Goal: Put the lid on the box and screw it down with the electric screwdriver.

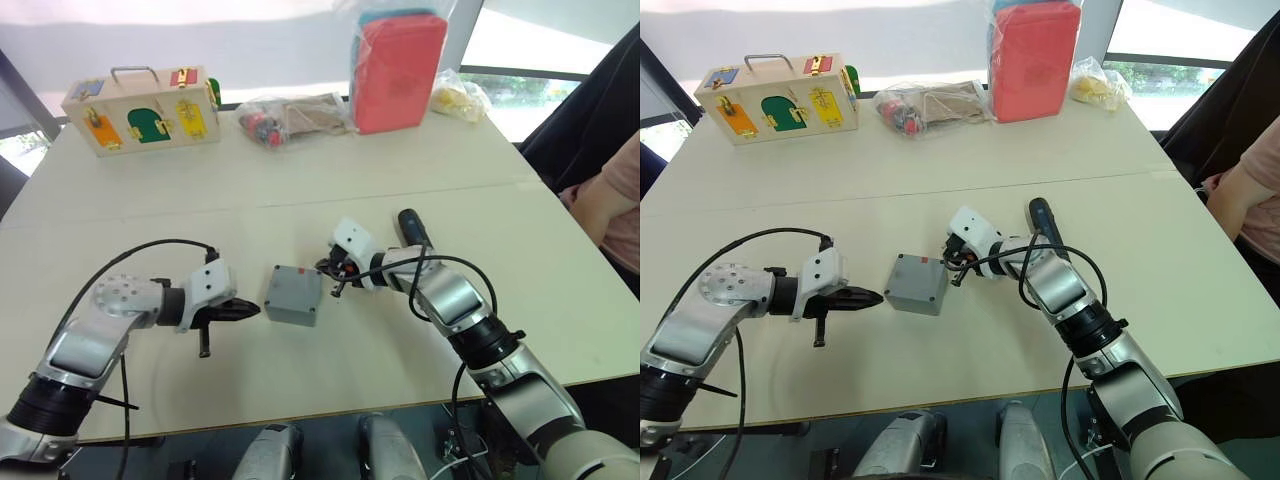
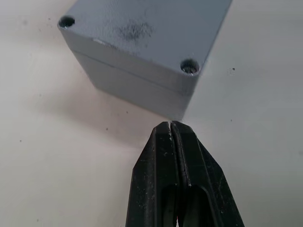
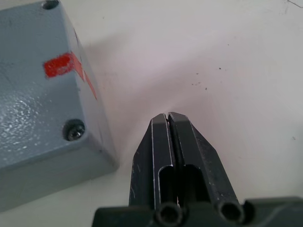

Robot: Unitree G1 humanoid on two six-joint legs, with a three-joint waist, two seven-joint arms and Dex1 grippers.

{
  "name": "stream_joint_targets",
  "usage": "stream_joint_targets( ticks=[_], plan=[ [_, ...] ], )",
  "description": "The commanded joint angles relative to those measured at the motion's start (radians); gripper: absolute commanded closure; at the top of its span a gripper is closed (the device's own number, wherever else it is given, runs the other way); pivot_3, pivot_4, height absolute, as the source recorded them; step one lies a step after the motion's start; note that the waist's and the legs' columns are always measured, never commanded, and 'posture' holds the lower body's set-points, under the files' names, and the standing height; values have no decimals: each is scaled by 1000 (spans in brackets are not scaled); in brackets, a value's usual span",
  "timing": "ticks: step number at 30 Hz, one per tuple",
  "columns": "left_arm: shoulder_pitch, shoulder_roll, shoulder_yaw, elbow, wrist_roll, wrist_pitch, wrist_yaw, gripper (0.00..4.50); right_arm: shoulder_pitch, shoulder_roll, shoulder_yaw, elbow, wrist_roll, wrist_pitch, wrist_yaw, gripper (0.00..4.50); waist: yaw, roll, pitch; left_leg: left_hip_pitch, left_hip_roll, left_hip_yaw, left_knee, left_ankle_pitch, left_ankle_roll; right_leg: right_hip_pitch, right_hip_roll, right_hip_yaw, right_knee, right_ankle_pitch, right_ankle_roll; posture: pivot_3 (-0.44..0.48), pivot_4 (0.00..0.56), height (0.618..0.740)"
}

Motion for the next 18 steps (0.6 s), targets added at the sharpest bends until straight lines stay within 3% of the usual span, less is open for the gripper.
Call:
stream_joint_targets(
  ticks=[1, 18],
  plan=[
    [7, 13, 9, -48, -16, 0, -11, 4500, 3, 10, -11, -8, -11, -26, 17, 4482, 0, 0, 0, 0, 0, 0, 0, 0, 0, 0, 0, 0, 0, 0, 0, 0, 150, 740],
    [-30, -63, -46, -43, 6, 18, 42, 4500, 32, 7, -17, -52, -4, -23, 82, 4482, 2, 0, 0, 0, 0, 0, 0, 0, 0, 0, 0, 0, 0, 0, 0, 0, 150, 740]
  ],
)
